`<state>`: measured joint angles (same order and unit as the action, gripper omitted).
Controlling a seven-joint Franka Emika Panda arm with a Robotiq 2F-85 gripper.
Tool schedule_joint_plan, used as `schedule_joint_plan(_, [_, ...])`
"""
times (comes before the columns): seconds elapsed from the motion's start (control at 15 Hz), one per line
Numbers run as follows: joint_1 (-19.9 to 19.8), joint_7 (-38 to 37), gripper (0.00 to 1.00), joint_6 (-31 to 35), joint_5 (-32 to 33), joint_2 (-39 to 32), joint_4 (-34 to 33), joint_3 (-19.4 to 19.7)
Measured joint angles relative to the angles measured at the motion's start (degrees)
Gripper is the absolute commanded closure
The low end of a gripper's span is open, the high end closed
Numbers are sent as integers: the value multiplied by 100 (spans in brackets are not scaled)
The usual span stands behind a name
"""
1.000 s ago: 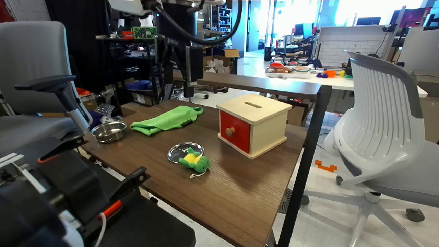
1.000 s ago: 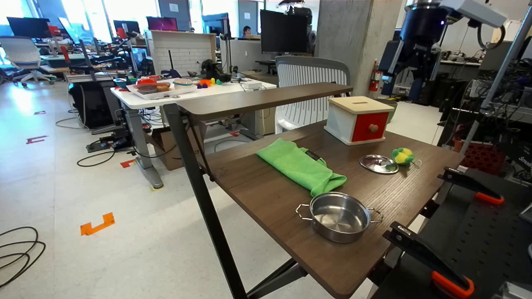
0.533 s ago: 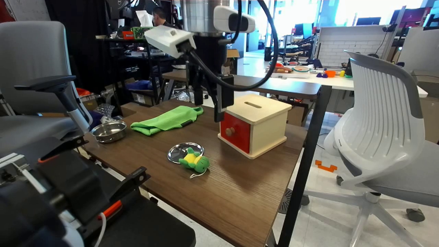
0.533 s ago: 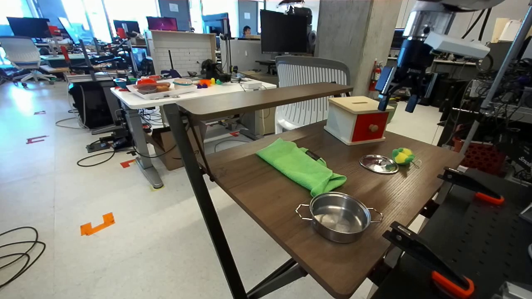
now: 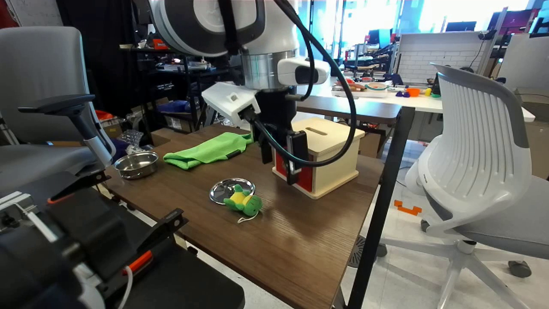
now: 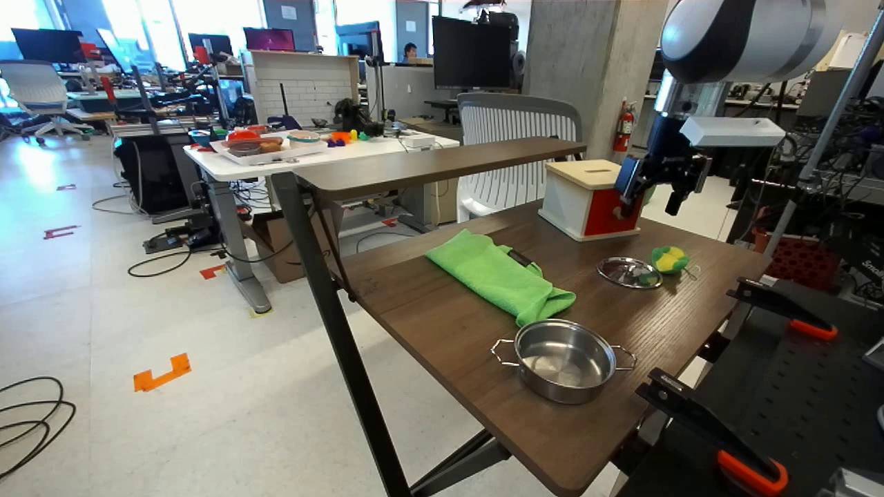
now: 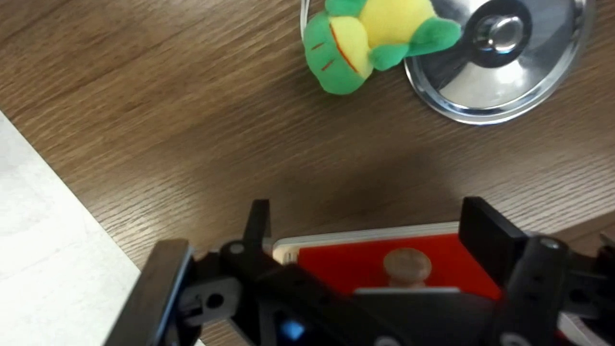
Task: Open the drawer on the table
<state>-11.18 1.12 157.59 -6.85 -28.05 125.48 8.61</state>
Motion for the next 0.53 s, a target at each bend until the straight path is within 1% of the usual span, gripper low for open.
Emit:
schedule_joint_plan(0.4, [131,-251,0,215,327,-248,-195,43])
schedule_joint_plan(0.47, [163,-257,25,222,335,-254,-213,43])
schedule_joint_plan(0.53, [194,-260,26,224,340,-254,-226,45])
